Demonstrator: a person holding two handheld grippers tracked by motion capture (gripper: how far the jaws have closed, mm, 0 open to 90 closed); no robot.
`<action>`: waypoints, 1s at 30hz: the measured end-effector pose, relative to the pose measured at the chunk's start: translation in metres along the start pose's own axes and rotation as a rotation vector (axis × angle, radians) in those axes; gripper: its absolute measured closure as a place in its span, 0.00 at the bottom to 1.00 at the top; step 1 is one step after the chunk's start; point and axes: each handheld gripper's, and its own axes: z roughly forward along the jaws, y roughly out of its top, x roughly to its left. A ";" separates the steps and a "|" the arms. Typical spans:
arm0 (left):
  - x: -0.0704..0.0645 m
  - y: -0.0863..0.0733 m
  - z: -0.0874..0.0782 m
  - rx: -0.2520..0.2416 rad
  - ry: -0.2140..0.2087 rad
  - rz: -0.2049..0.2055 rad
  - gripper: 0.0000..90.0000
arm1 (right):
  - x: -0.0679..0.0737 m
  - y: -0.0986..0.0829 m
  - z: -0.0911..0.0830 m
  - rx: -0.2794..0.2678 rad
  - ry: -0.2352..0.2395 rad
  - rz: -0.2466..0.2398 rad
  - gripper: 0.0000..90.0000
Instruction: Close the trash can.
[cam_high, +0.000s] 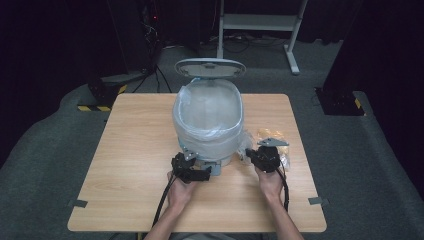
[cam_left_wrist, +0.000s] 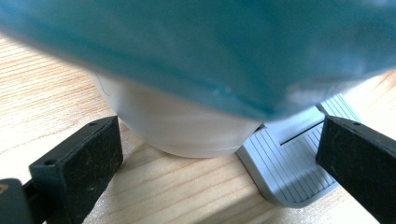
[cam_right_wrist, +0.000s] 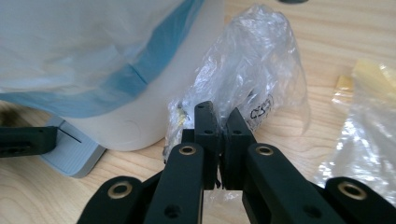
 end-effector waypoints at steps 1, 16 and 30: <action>0.000 0.000 0.000 0.000 0.000 0.000 0.01 | 0.000 0.000 0.000 0.000 0.000 0.000 0.98; 0.001 0.000 0.000 0.003 -0.008 -0.007 0.01 | 0.000 0.009 -0.043 -0.054 0.013 -0.026 0.98; 0.002 0.000 0.001 0.005 -0.012 -0.011 0.01 | 0.002 0.026 -0.082 -0.099 0.037 -0.053 0.98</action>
